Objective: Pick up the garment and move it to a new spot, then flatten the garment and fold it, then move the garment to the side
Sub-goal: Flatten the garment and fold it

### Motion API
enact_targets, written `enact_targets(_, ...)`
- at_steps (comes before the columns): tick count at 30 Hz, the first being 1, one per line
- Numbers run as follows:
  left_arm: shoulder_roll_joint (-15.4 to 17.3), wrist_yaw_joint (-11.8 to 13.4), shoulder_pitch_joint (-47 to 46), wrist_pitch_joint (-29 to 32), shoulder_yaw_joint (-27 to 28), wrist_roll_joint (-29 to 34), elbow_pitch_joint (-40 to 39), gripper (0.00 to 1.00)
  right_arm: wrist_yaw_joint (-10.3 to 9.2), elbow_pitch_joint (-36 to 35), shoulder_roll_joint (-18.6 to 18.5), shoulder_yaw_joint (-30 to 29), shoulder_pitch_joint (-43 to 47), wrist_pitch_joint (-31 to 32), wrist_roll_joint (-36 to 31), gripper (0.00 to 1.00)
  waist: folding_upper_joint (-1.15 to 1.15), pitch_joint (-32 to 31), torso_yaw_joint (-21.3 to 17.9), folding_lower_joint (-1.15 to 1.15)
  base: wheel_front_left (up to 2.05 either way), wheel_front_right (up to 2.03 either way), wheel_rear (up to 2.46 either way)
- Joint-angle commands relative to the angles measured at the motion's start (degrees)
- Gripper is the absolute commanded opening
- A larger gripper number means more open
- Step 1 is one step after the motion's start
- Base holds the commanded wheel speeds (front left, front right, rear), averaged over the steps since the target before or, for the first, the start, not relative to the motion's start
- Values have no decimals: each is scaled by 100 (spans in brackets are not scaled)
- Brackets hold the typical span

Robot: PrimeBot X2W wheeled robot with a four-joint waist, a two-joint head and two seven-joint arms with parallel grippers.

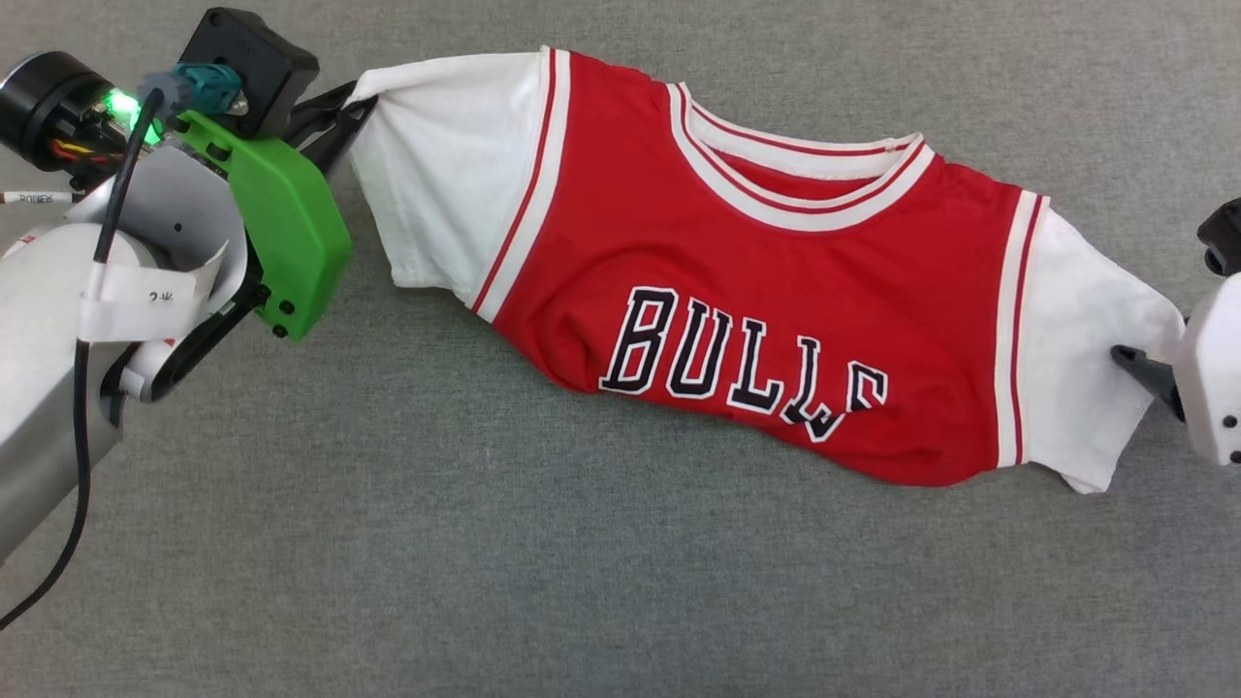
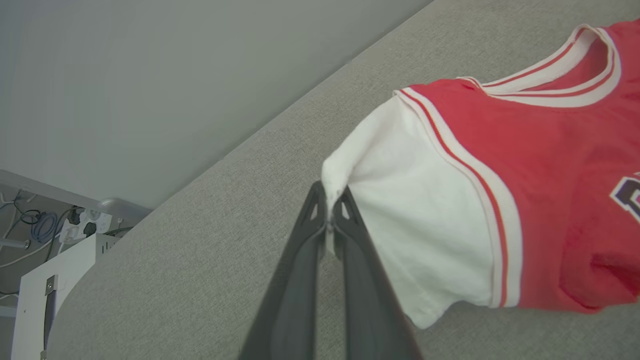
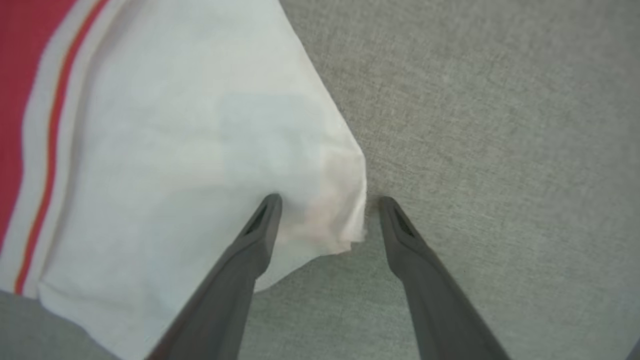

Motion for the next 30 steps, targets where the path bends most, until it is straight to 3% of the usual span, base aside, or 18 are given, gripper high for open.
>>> enact_targets(1,-13,21,-64,-4,21,47,-14,0,-3,154,128,167,-65,-64,78,100,0,142,87,0,0,0,0)
enact_targets(8,-34,-11,-86,-53,12,58,32,0,-3,751,392,944,-60,-427,197,100,0,189,73,0,0,0,0)
enact_targets(9,-32,-20,-78,-66,9,53,53,0,-3,811,396,1037,-79,-510,213,8,0,170,56,0,0,0,0)
enact_targets(10,-30,-27,-70,-77,6,48,70,0,-3,854,379,1114,-101,-580,232,0,0,152,42,0,0,0,0)
enact_targets(15,-11,-61,25,-208,-20,44,208,0,-3,987,294,1152,-395,-1392,127,0,0,-71,-54,0,0,0,0)
enact_targets(17,21,-54,70,-478,4,138,244,0,-3,913,238,919,-570,-2069,51,0,0,-381,-107,0,0,0,0)
enact_targets(24,168,198,15,-1141,217,464,-1,0,-3,365,70,325,-619,-2826,-67,0,0,-923,-114,0,0,0,0)
enact_targets(29,223,374,-165,-1440,397,666,-300,0,-3,-121,44,-307,-692,-3147,-141,0,0,-1198,-51,0,0,0,0)
enact_targets(30,234,526,-421,-1667,634,778,-461,0,-3,-458,145,-935,-845,-3304,-329,0,0,-1347,13,0,0,0,0)
